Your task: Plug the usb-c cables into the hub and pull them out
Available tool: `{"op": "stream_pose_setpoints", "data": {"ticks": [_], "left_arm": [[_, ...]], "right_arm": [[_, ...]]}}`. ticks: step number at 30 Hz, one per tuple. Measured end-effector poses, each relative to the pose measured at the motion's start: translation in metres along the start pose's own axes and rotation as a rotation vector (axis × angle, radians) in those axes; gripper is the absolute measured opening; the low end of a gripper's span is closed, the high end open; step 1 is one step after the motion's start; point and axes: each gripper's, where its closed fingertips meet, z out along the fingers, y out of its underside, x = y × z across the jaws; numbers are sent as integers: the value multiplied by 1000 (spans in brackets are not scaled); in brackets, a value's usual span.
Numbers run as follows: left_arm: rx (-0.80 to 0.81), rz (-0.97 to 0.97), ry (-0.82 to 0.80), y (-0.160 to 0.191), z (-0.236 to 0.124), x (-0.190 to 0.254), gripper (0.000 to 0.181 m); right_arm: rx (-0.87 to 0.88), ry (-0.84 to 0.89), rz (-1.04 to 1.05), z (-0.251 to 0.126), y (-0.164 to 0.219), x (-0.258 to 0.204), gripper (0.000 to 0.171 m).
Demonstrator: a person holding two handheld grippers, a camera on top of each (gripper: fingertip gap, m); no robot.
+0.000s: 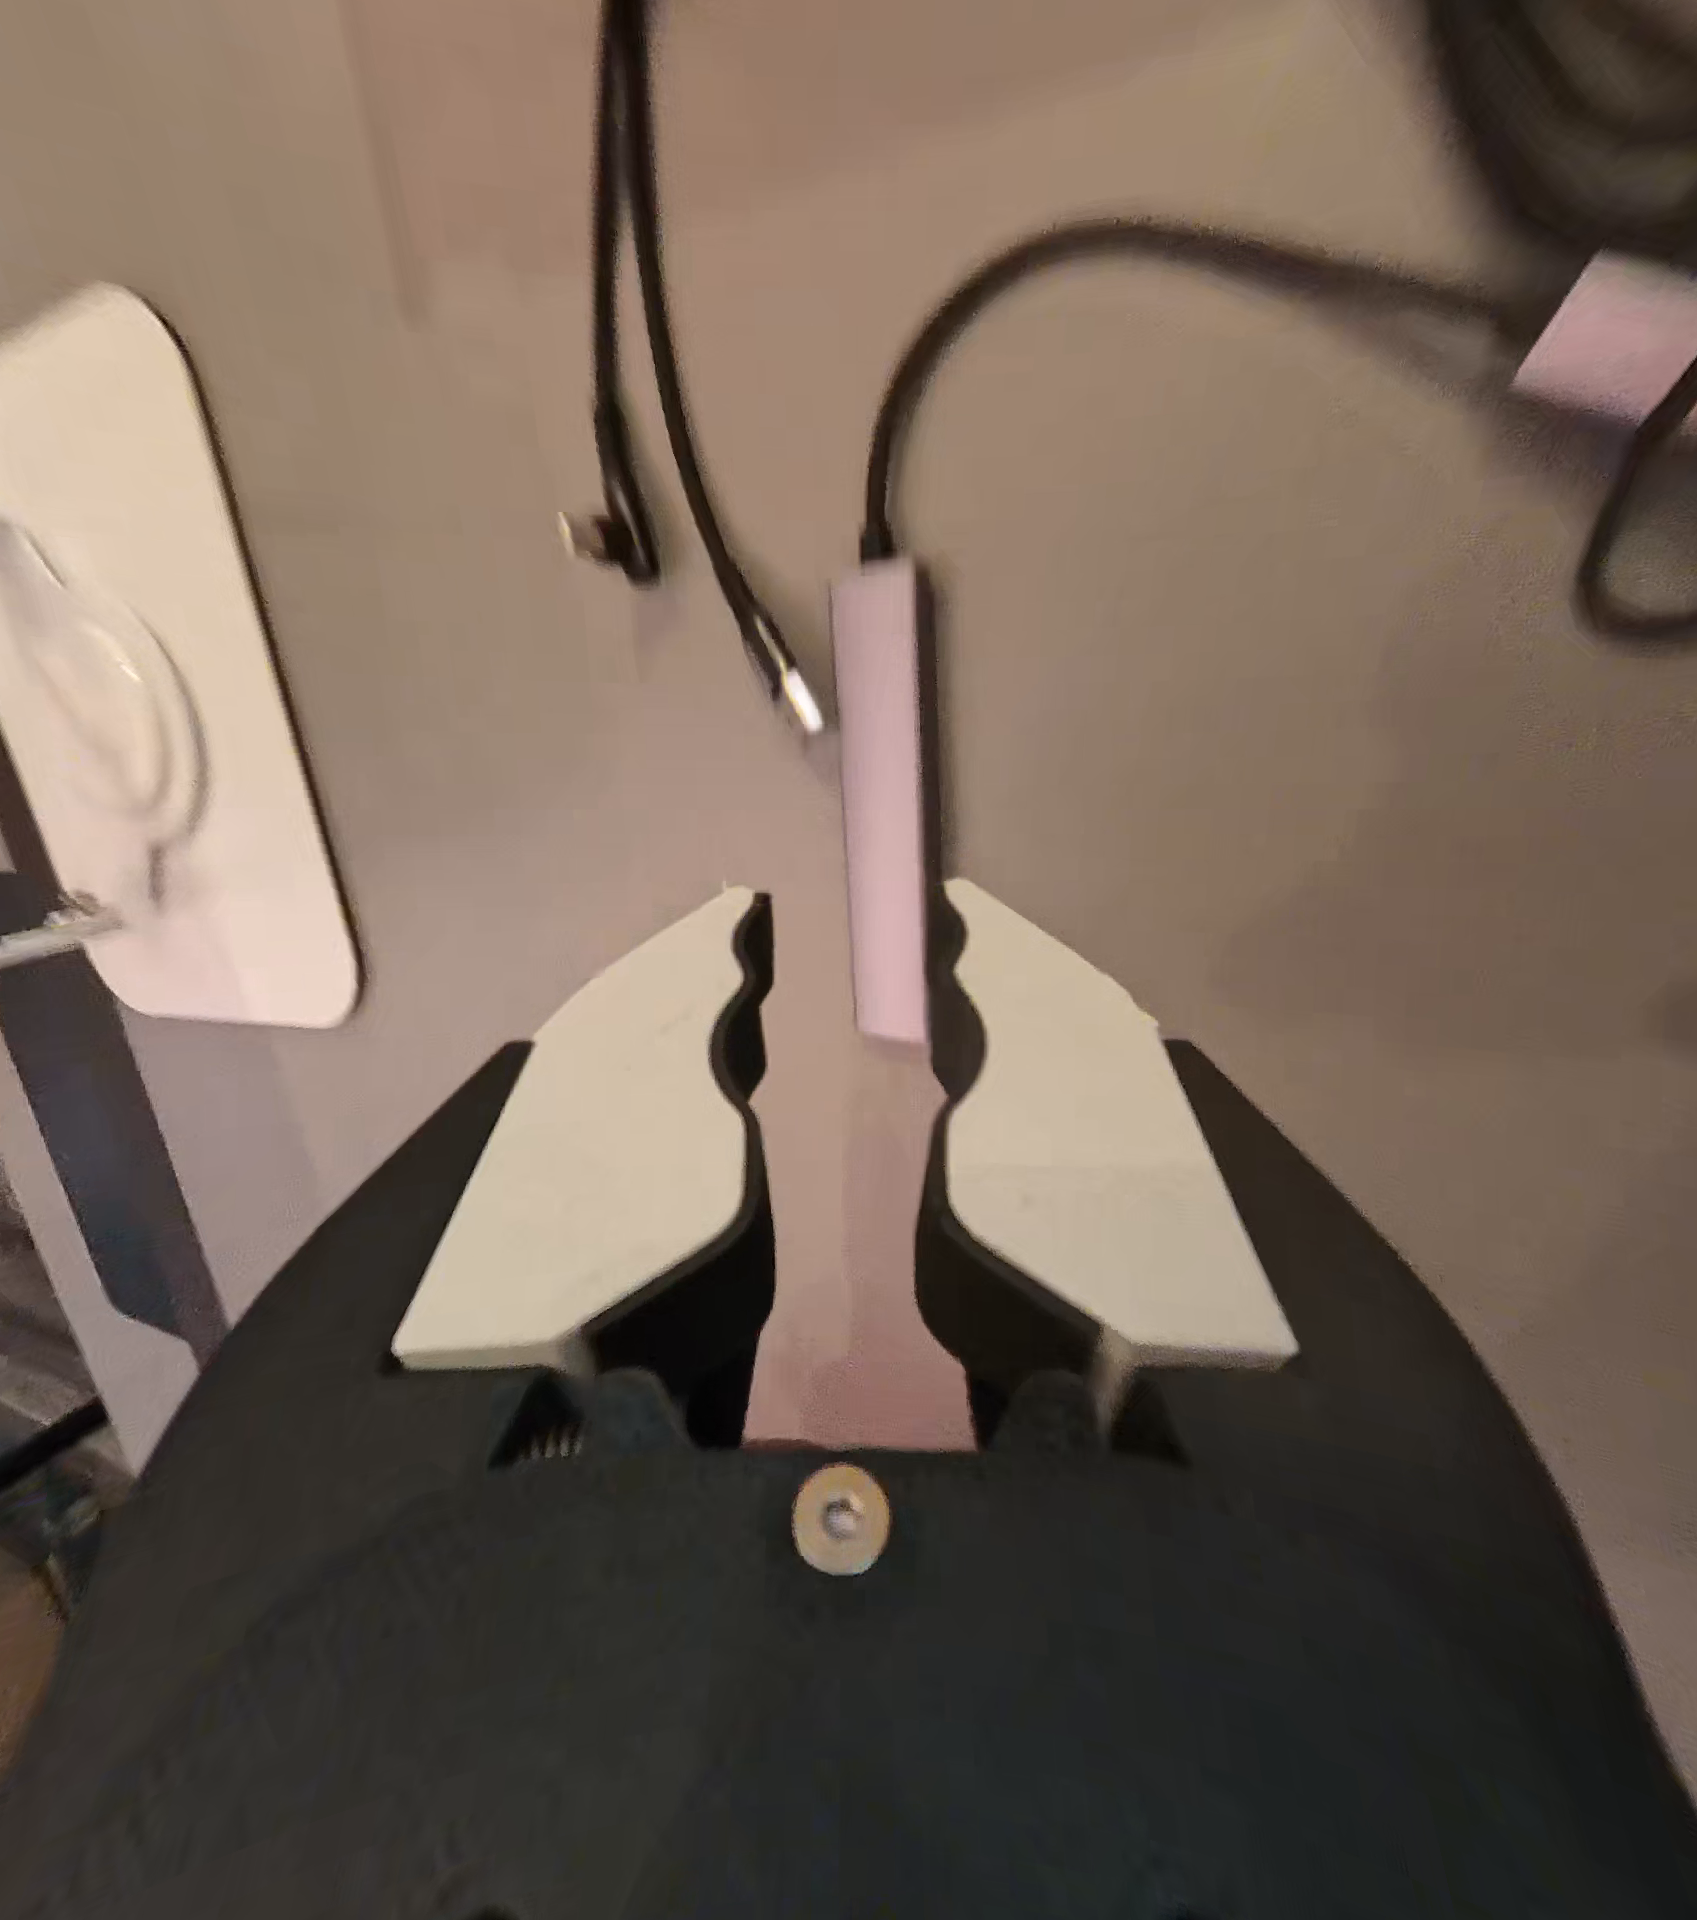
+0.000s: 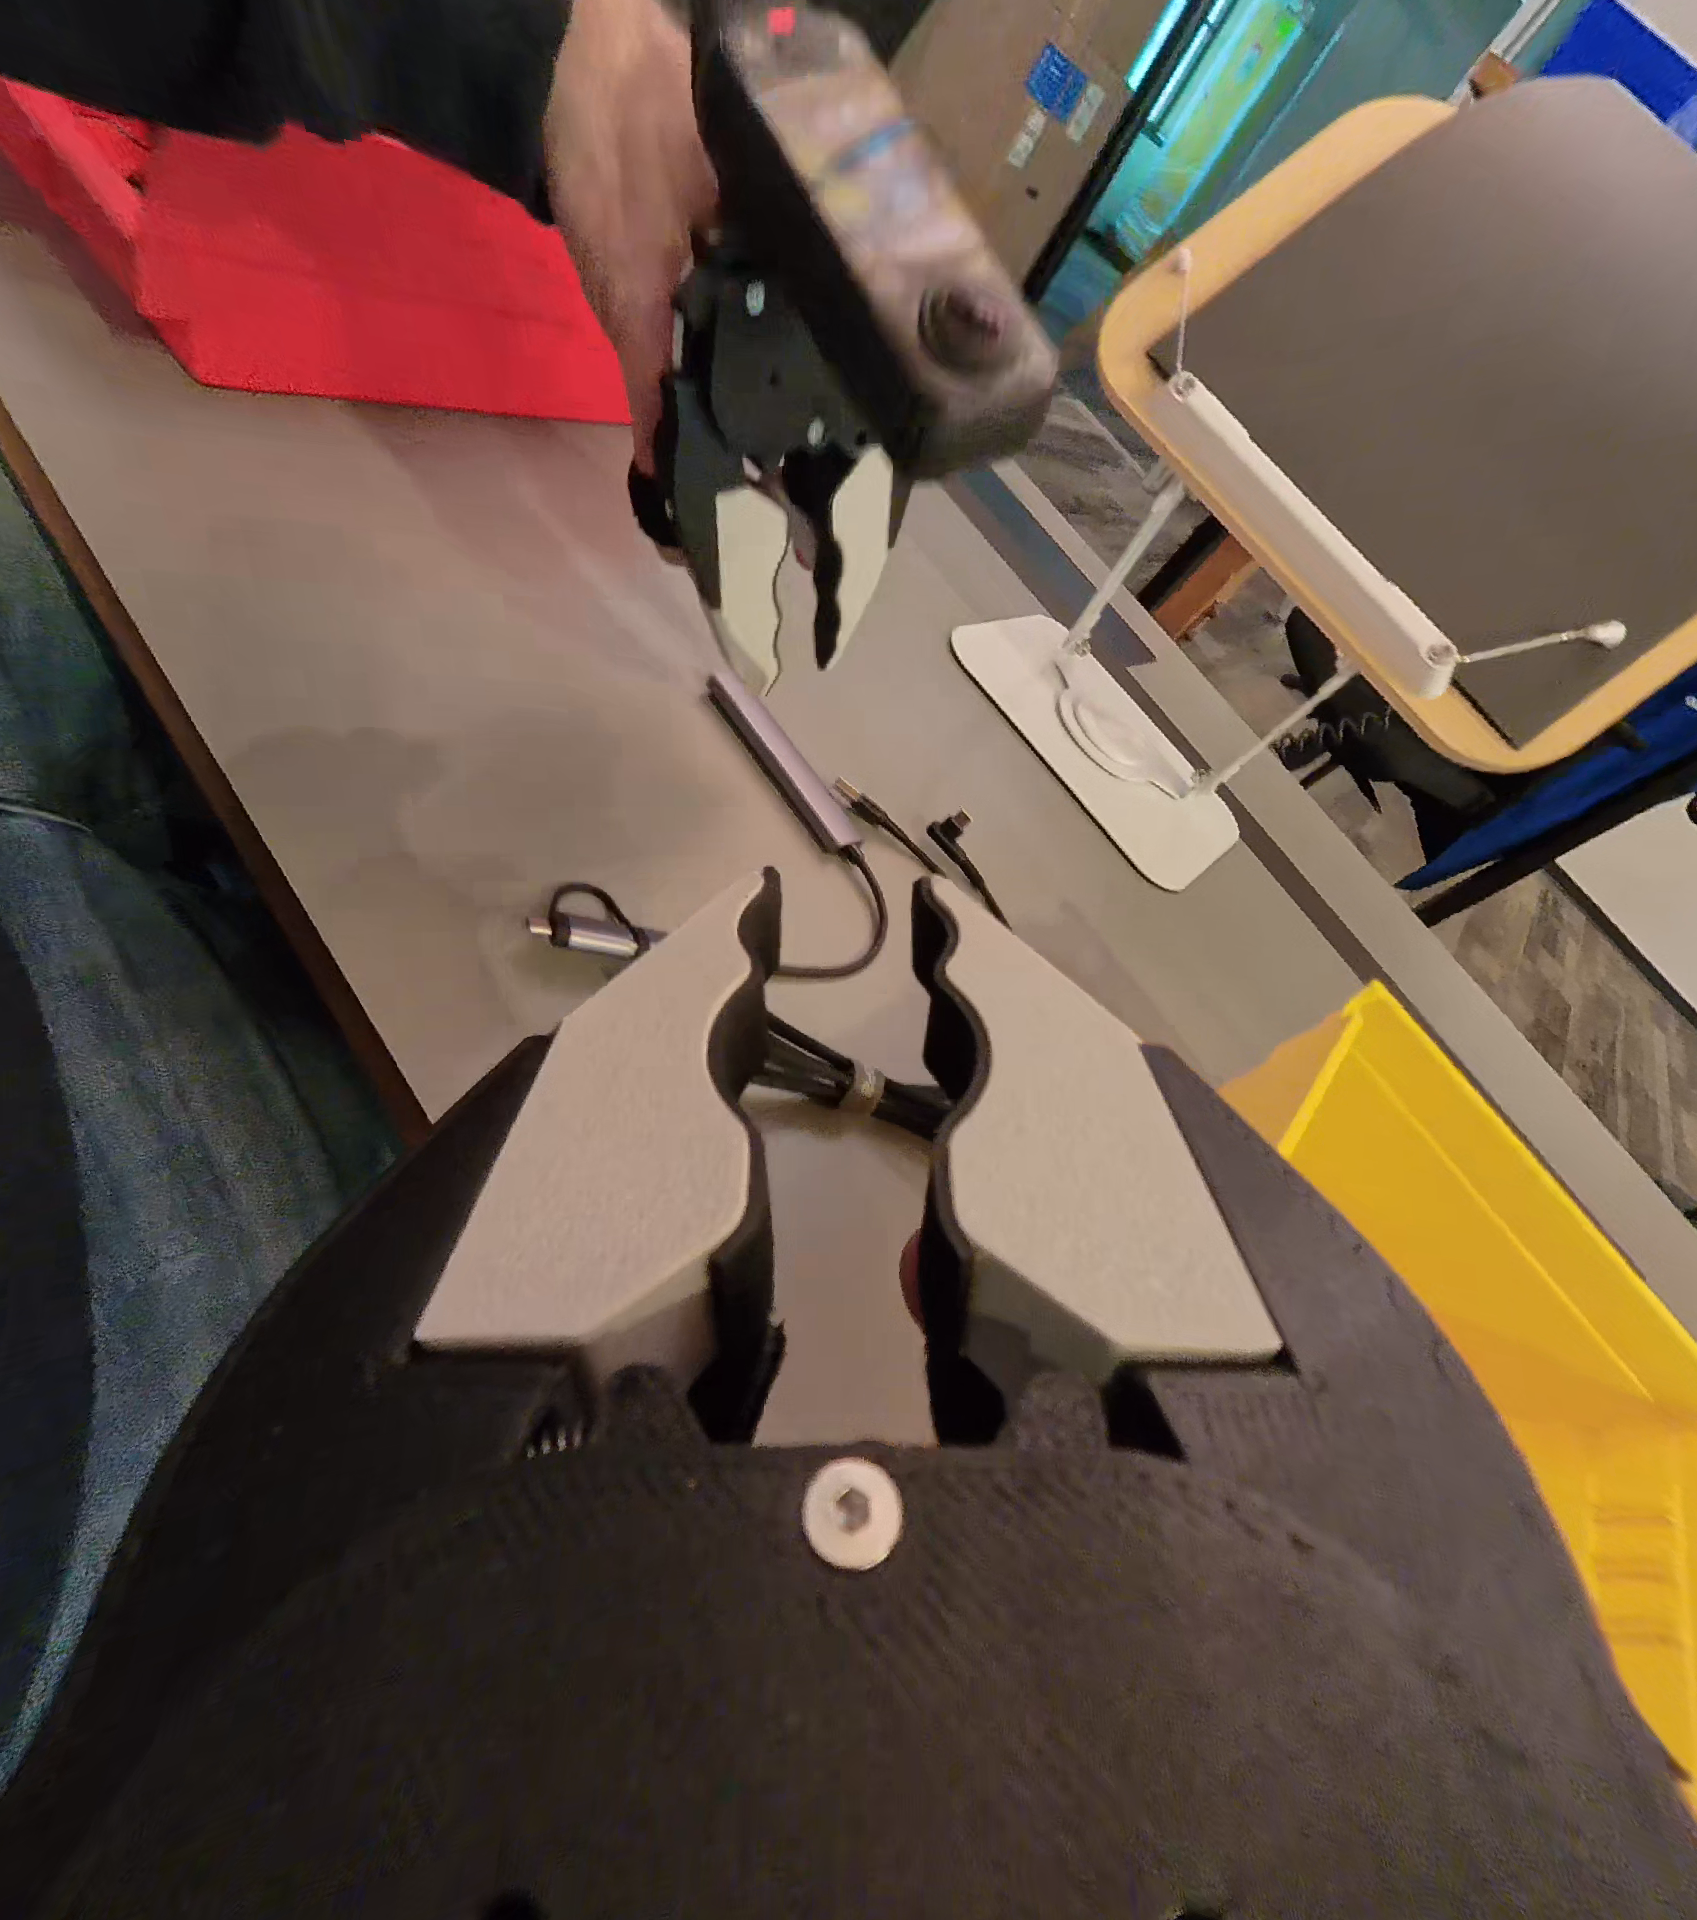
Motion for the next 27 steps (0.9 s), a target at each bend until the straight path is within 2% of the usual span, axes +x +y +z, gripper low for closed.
{"op": "stream_pose_setpoints", "data": {"ticks": [3, 6, 7, 11, 18, 27], "left_arm": [[-60, -8, 39, 26, 20, 10, 29], [-58, -42, 88, 28, 33, 17, 23], [-50, -52, 63, 26, 35, 12, 18], [-64, -55, 36, 26, 38, 6, 16], [-113, 13, -62, 31, 29, 7, 8], [-106, 57, -232, 37, -2, 2, 7]], "right_arm": [[1, -17, -24, 6, -8, -7, 22], [-7, -30, -36, 9, -10, -12, 22], [-10, -33, -37, 10, -9, -12, 22], [-7, -49, -23, 12, -7, -14, 22], [-14, -50, -15, 28, -15, -11, 22], [-138, -63, -76, 93, 1, -15, 27]]}}
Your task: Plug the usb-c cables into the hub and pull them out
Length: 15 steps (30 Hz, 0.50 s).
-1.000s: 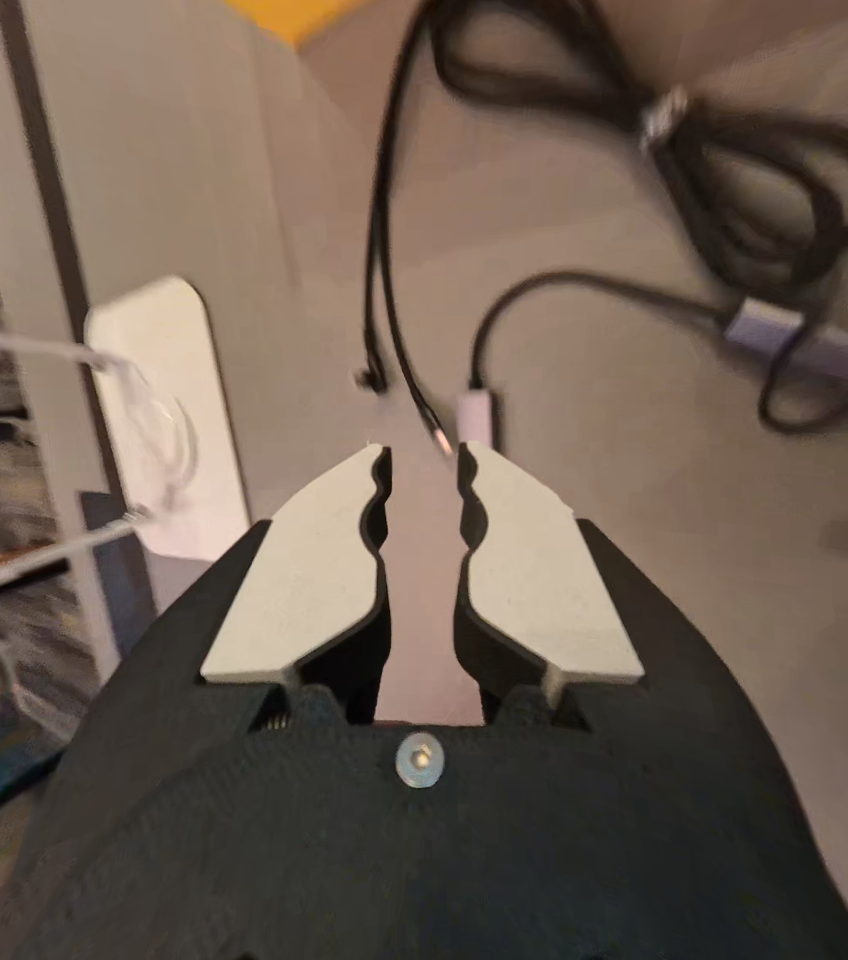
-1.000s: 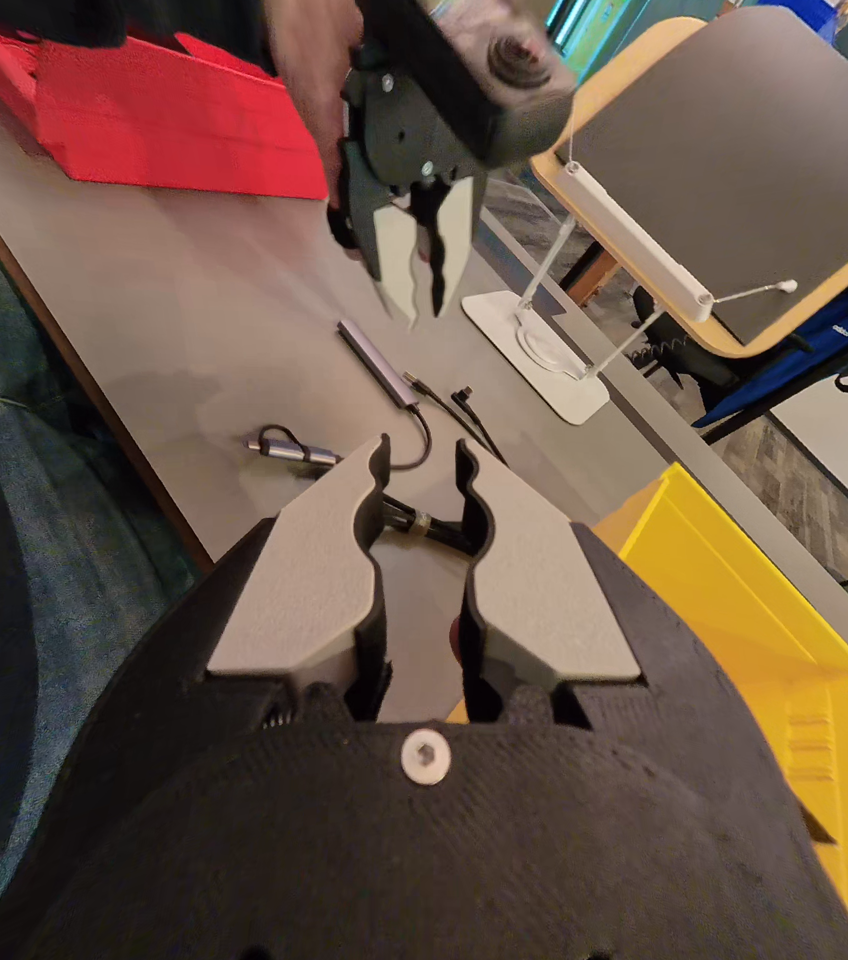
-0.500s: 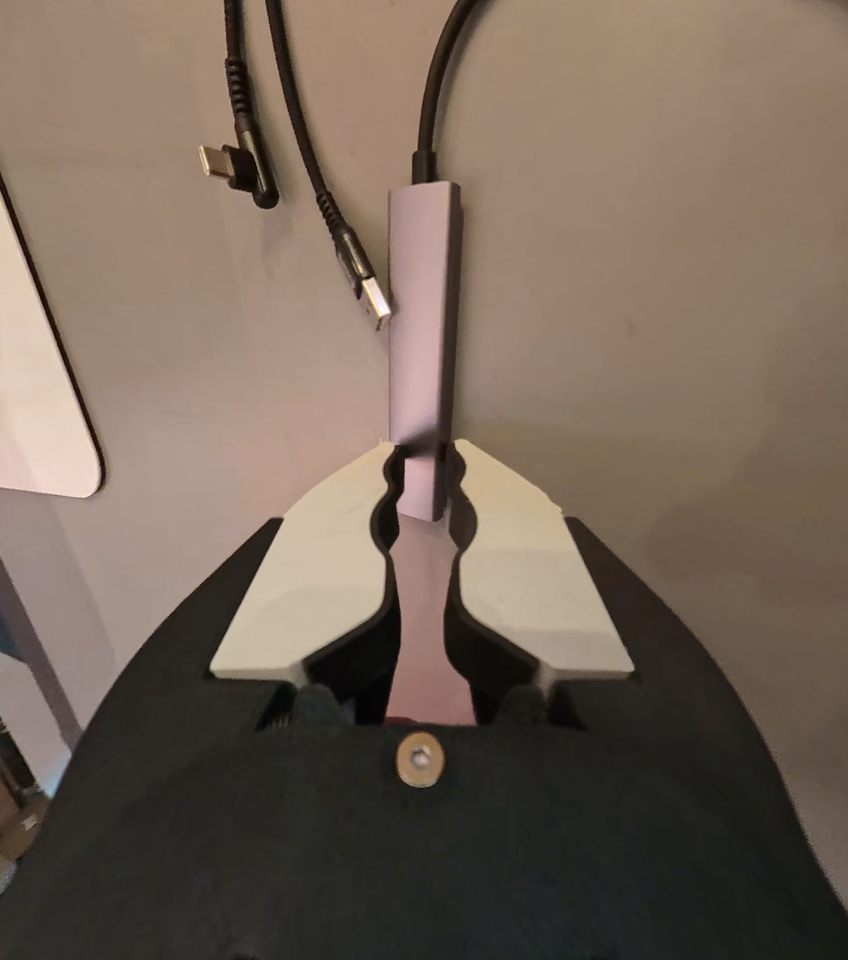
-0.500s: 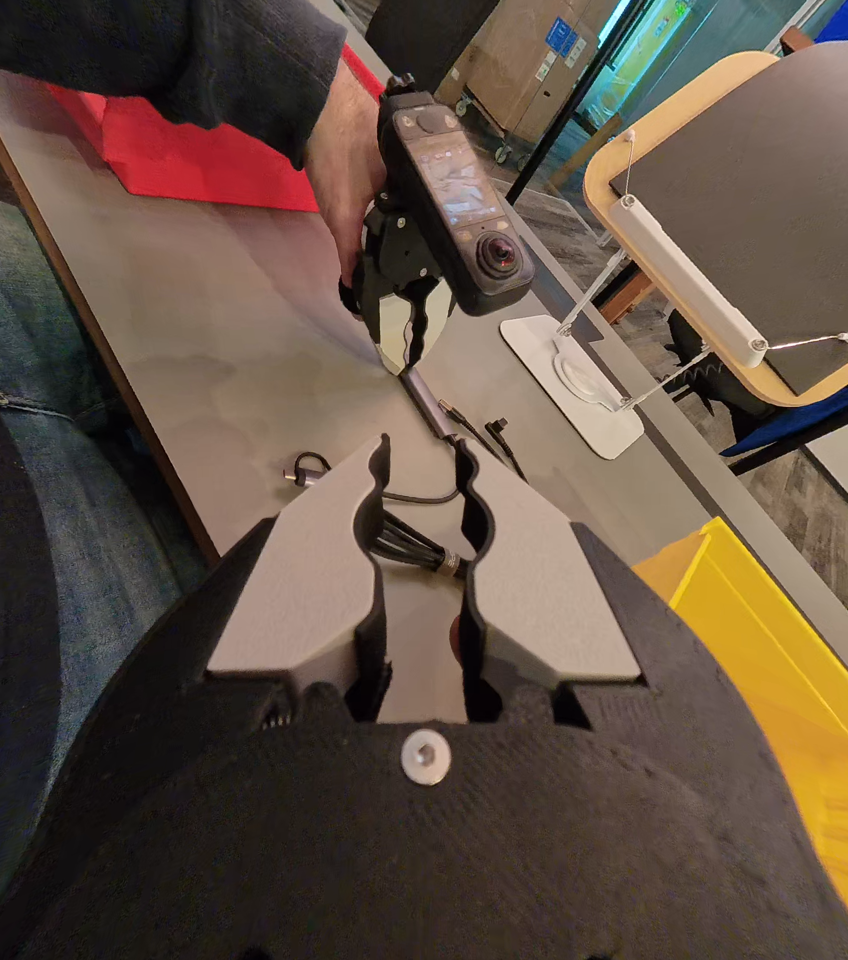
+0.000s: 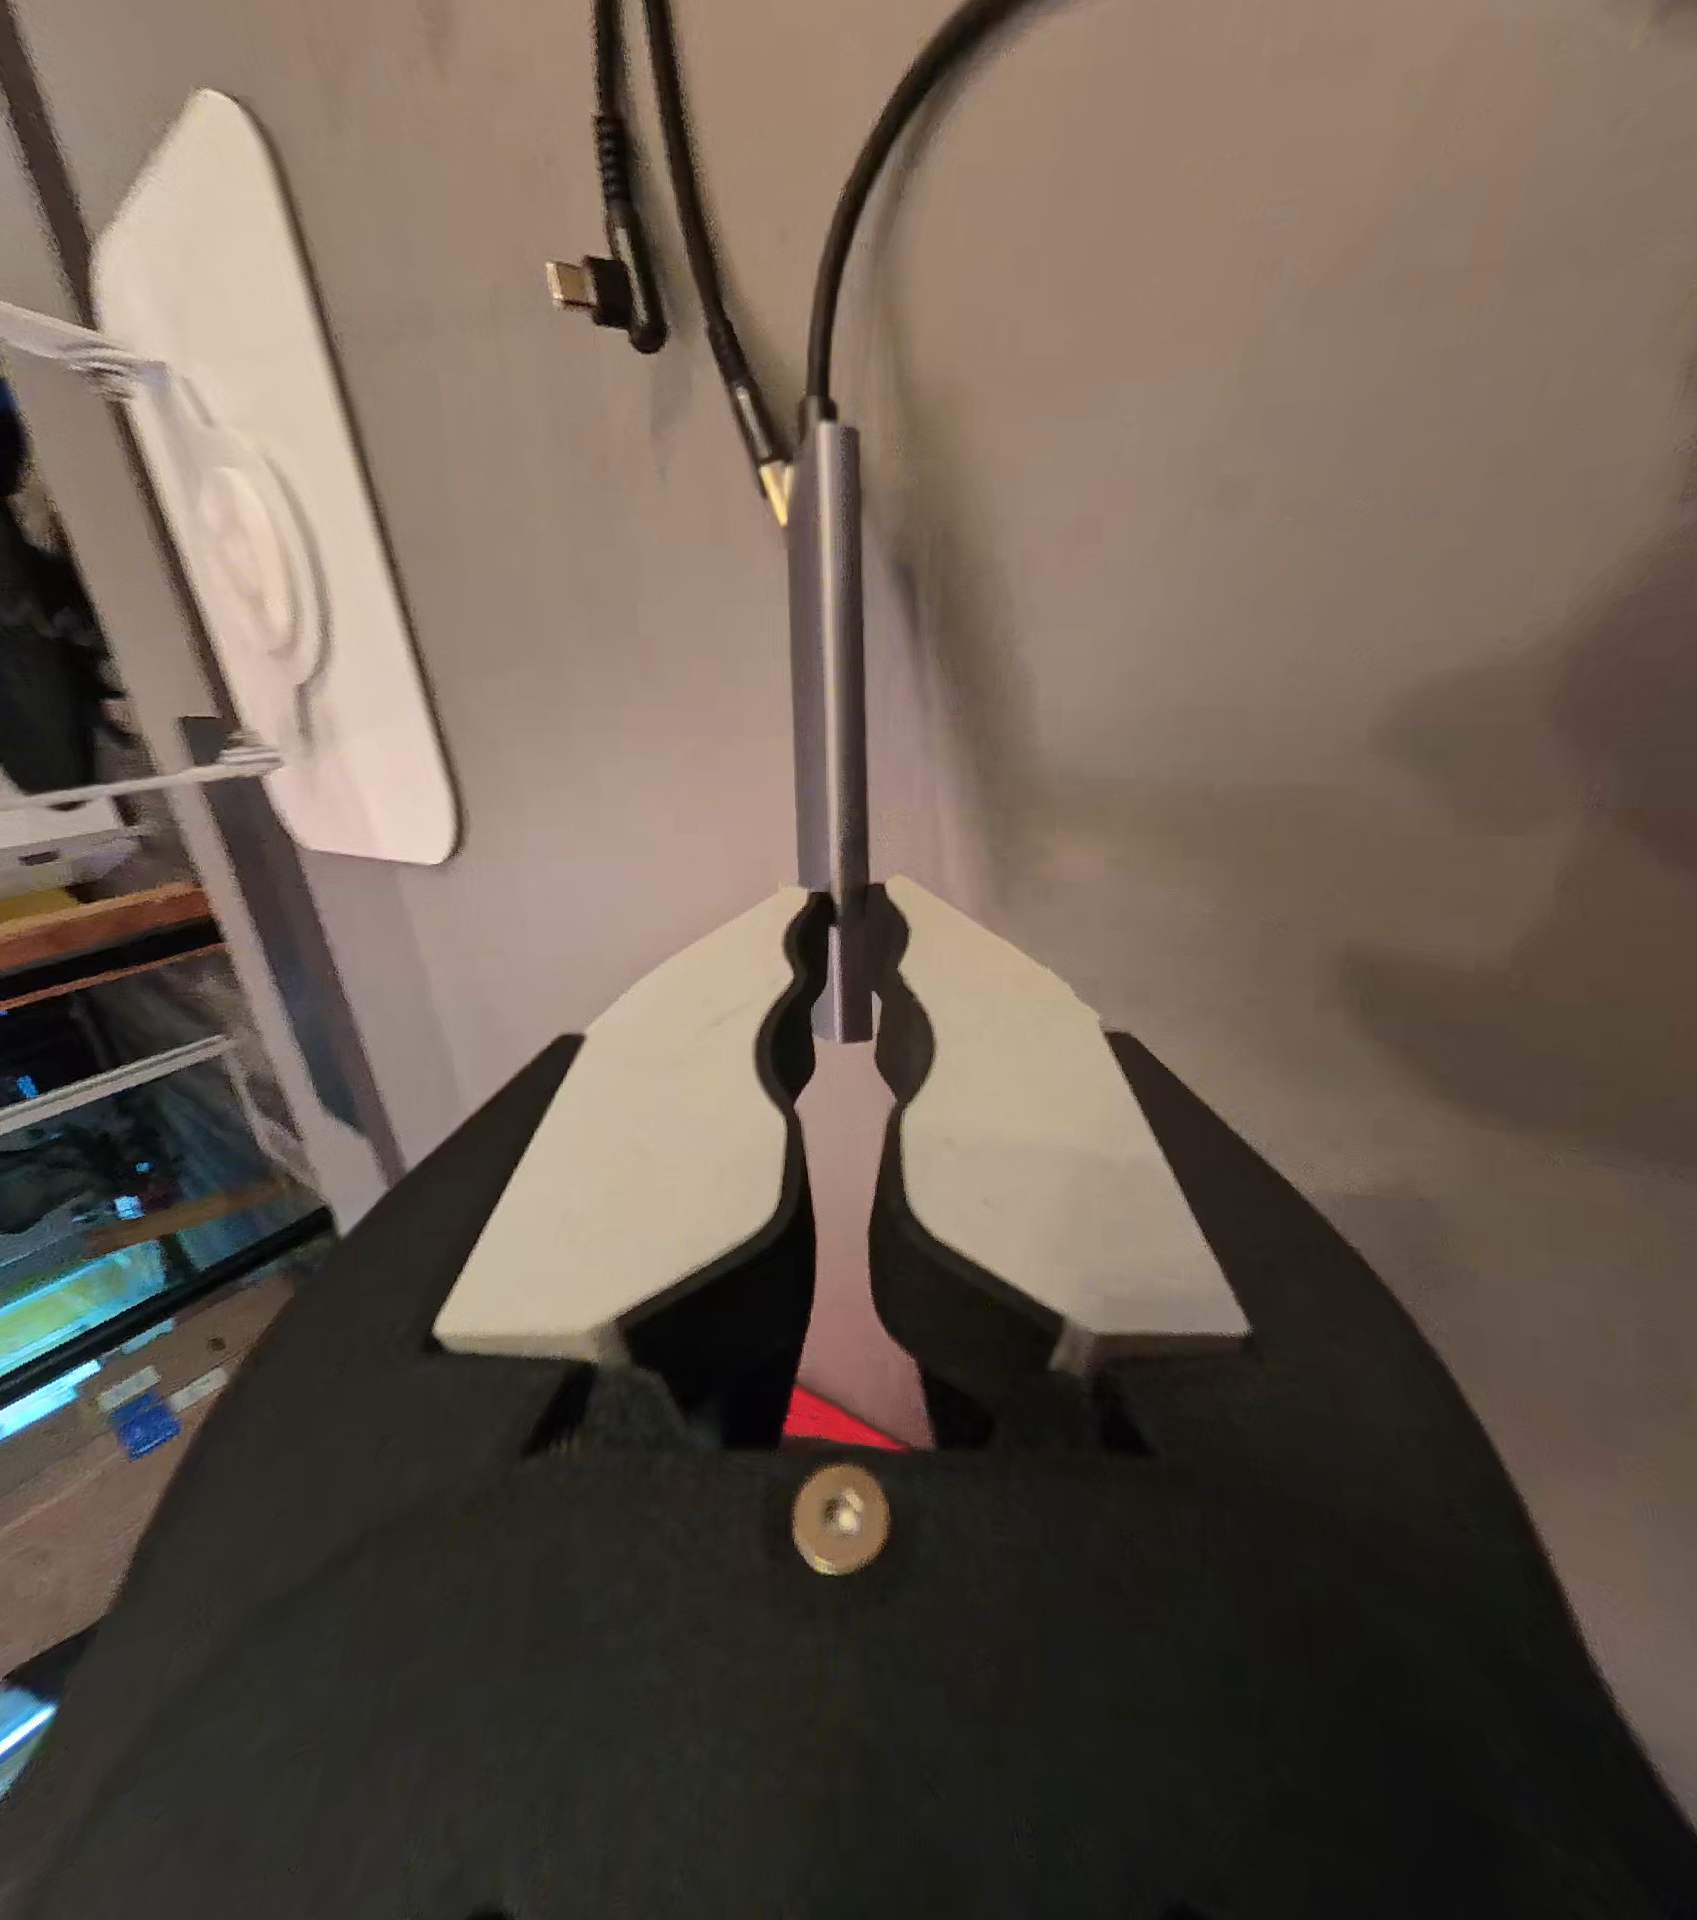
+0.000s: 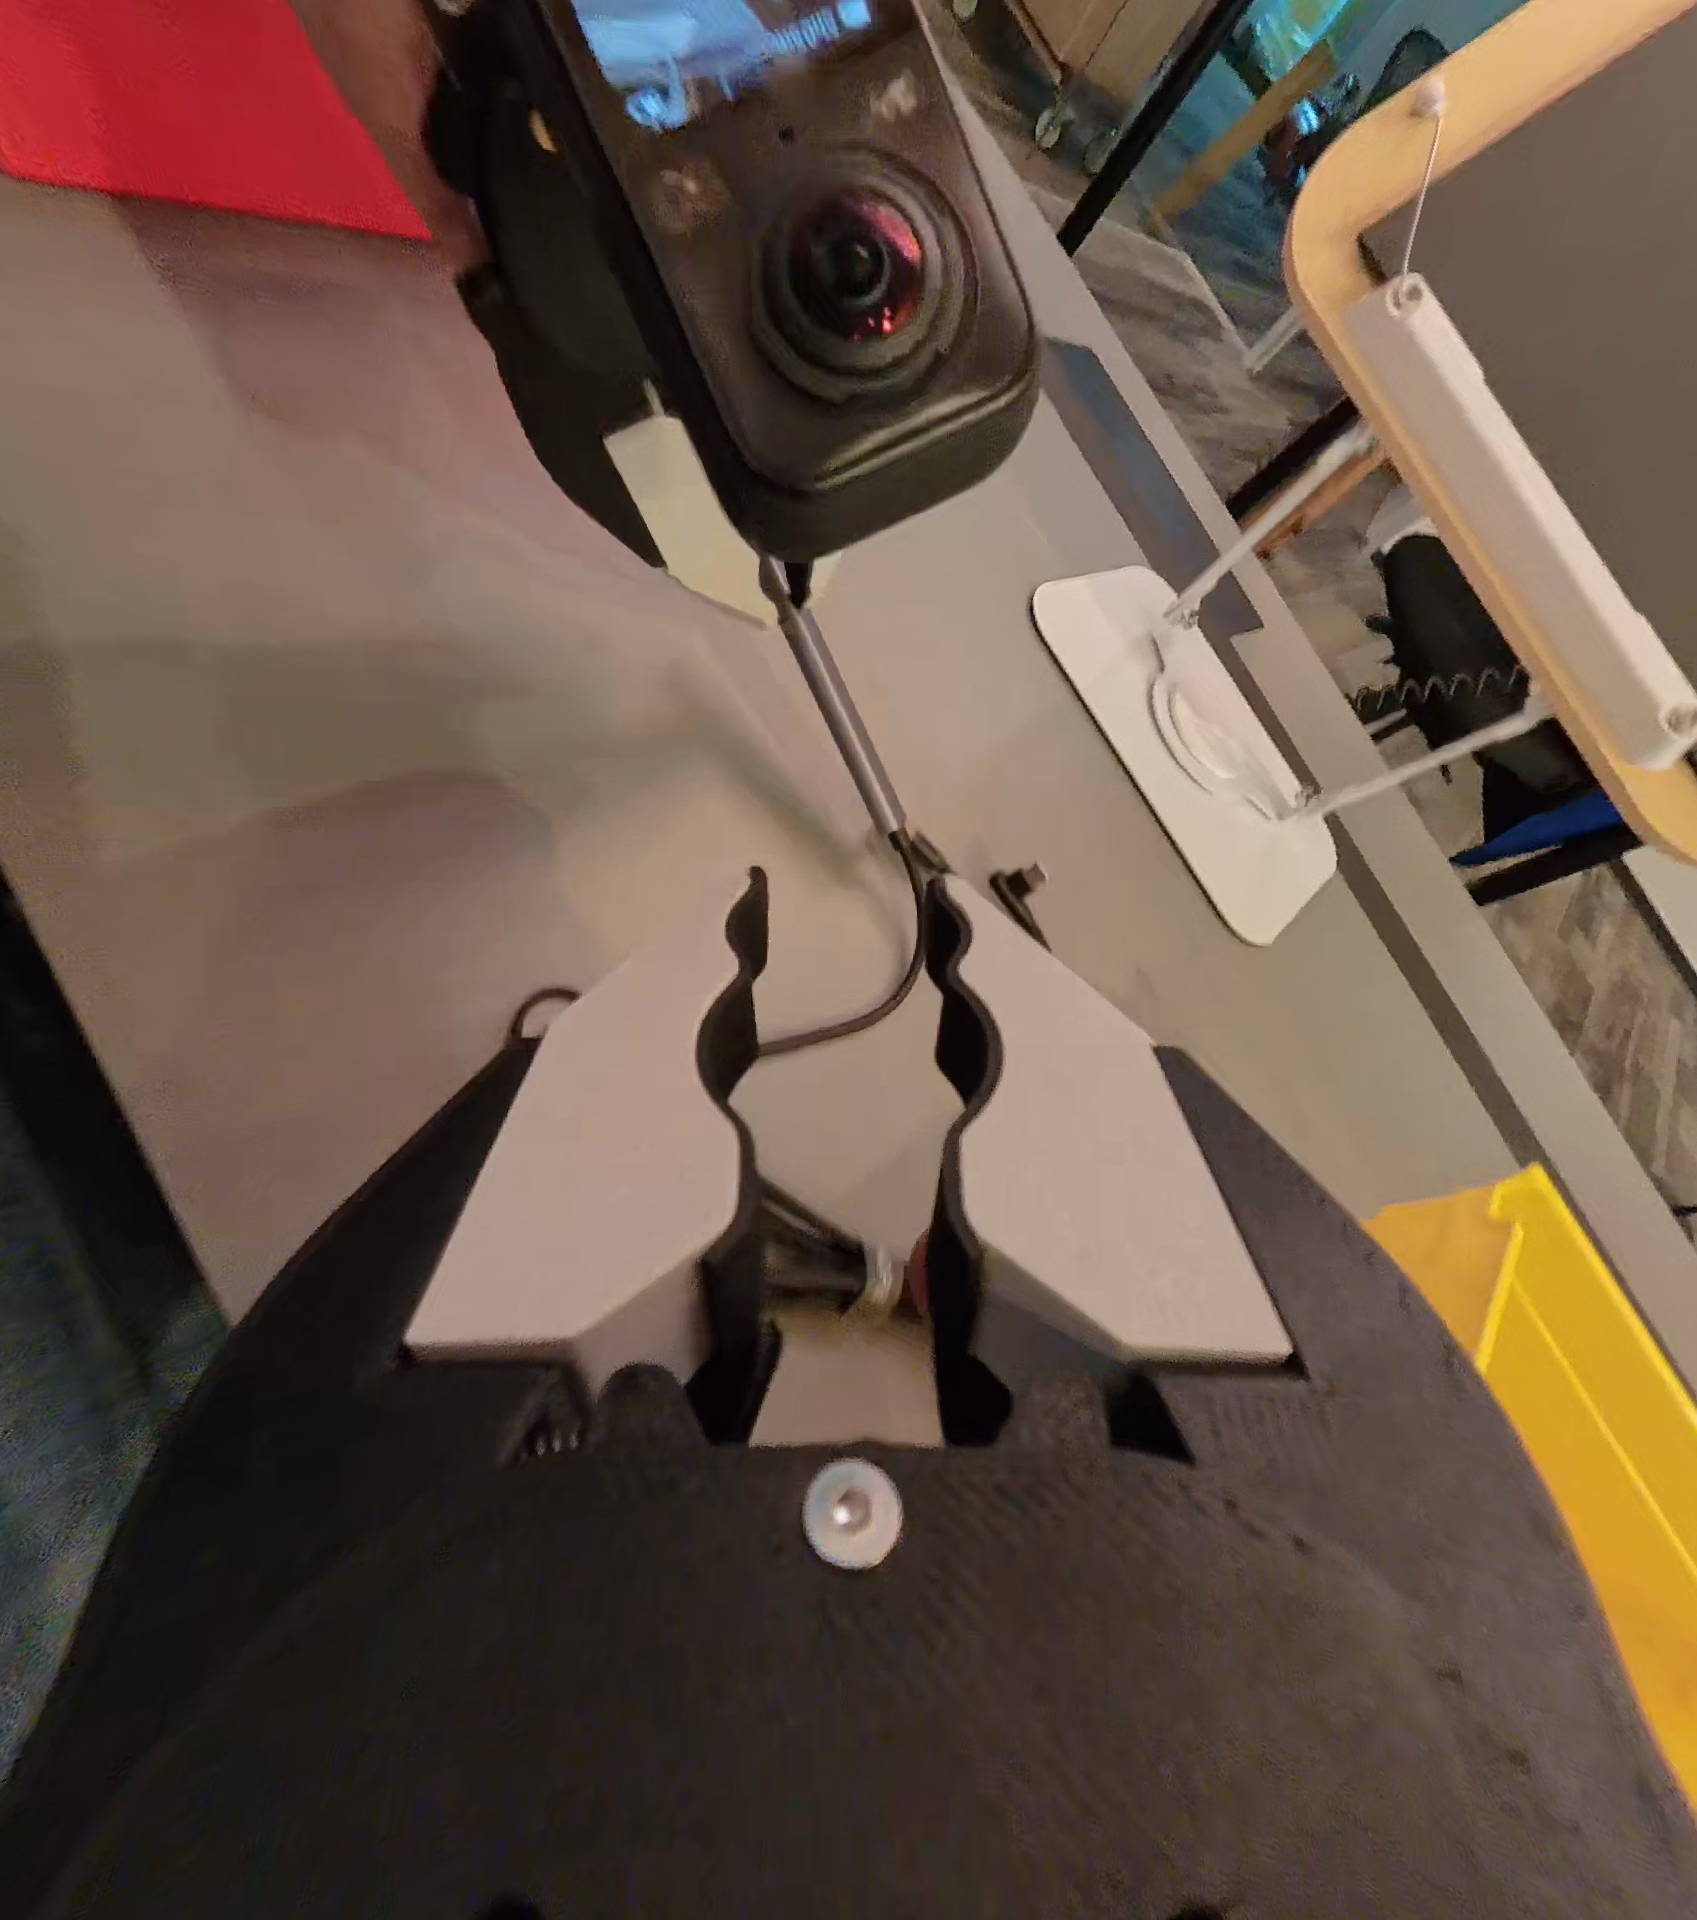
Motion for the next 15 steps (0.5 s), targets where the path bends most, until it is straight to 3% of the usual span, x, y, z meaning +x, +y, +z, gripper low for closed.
{"op": "stream_pose_setpoints", "data": {"ticks": [10, 15], "left_arm": [[112, 103, -261, -9, -74, -34, 0], [64, 36, -192, 9, -65, -27, 0]], "right_arm": [[105, -77, 149, 43, -32, 26, 41], [-34, -109, 115, 68, -16, 34, 47]]}}
